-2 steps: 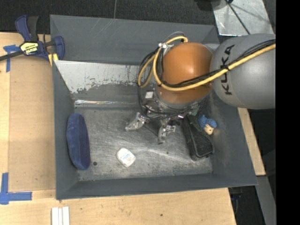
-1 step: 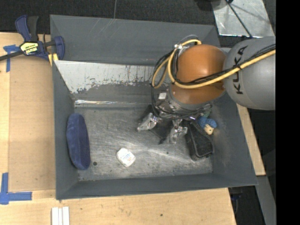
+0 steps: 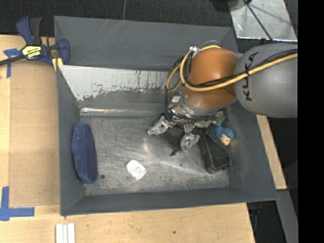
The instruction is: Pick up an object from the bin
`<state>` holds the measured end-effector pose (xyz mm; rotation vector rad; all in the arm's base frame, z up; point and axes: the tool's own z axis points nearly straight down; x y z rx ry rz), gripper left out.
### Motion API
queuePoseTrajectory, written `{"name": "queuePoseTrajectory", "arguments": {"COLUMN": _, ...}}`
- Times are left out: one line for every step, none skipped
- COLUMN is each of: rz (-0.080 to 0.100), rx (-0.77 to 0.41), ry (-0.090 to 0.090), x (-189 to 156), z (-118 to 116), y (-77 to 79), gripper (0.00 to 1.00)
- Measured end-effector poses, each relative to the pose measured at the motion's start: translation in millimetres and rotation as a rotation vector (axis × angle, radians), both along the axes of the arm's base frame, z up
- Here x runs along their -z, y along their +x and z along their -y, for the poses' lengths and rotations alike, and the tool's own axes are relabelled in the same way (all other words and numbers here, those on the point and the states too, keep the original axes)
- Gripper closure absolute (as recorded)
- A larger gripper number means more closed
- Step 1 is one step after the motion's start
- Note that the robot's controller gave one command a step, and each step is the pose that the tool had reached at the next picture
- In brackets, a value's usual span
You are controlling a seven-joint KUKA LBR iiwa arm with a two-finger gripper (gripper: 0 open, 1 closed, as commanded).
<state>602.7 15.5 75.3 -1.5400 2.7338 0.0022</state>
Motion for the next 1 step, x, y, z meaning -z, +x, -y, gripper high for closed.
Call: {"name": "queuePoseTrajectory", "arguments": {"rz": 0.017, "rx": 0.0, "ry": 0.005, "x": -4.0, "z": -2.7, "y": 3.8, "gripper": 1.0}}
